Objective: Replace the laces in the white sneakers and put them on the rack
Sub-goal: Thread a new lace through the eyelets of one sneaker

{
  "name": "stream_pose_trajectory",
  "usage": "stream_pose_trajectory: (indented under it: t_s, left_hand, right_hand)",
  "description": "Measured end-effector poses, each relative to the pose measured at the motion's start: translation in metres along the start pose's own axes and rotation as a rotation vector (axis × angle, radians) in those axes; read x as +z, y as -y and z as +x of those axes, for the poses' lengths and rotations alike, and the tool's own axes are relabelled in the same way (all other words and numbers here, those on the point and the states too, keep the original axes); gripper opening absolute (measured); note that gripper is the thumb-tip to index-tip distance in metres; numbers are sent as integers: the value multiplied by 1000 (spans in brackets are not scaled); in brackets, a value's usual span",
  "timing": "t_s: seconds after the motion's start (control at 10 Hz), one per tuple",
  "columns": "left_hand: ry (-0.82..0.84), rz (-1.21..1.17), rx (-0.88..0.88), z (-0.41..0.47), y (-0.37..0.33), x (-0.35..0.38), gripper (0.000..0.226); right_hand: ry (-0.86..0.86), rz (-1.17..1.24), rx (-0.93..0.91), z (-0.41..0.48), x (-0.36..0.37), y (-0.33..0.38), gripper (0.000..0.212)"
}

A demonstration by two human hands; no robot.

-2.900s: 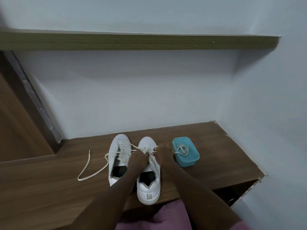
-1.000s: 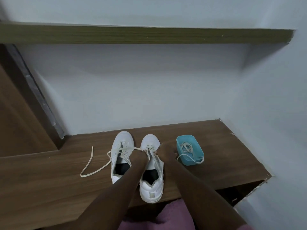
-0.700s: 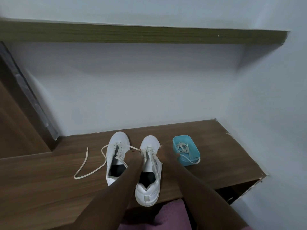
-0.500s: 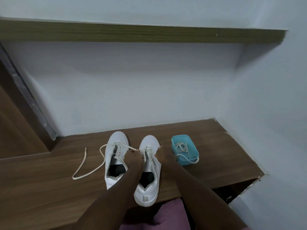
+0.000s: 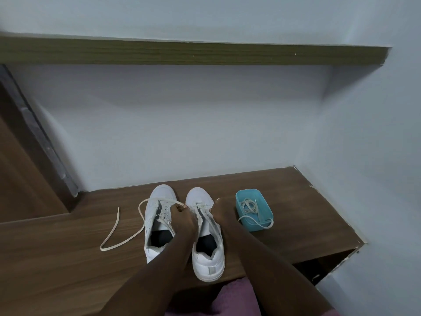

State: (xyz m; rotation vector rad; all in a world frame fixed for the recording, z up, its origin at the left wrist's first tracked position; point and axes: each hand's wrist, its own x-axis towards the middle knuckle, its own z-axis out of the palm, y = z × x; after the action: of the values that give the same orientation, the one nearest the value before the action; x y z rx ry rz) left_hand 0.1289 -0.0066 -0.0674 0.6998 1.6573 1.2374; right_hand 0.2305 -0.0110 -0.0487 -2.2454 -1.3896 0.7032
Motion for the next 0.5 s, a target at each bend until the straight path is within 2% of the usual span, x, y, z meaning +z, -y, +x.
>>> stream_pose_trajectory:
  t_s: [0.1, 0.2, 0.3, 0.4, 0.5]
  left_hand:
    - [74, -148, 6, 9, -8, -5, 13]
    - [141, -283, 2, 12, -19, -6, 16]
    - [103, -327, 40, 11, -33, -14, 14]
    - [32, -350, 87, 16, -38, -20, 22]
    - [23, -206, 184, 16, -41, -24, 31]
  right_hand:
    - [-55, -290, -166, 5, 8, -10, 26]
    - [-126, -203, -183, 0, 3, -6, 17]
    - [-145, -176, -221, 2, 1, -3, 18]
    - [-63, -194, -277, -2, -1, 5, 24]
    - [52, -58, -373, -10, 2, 17, 29]
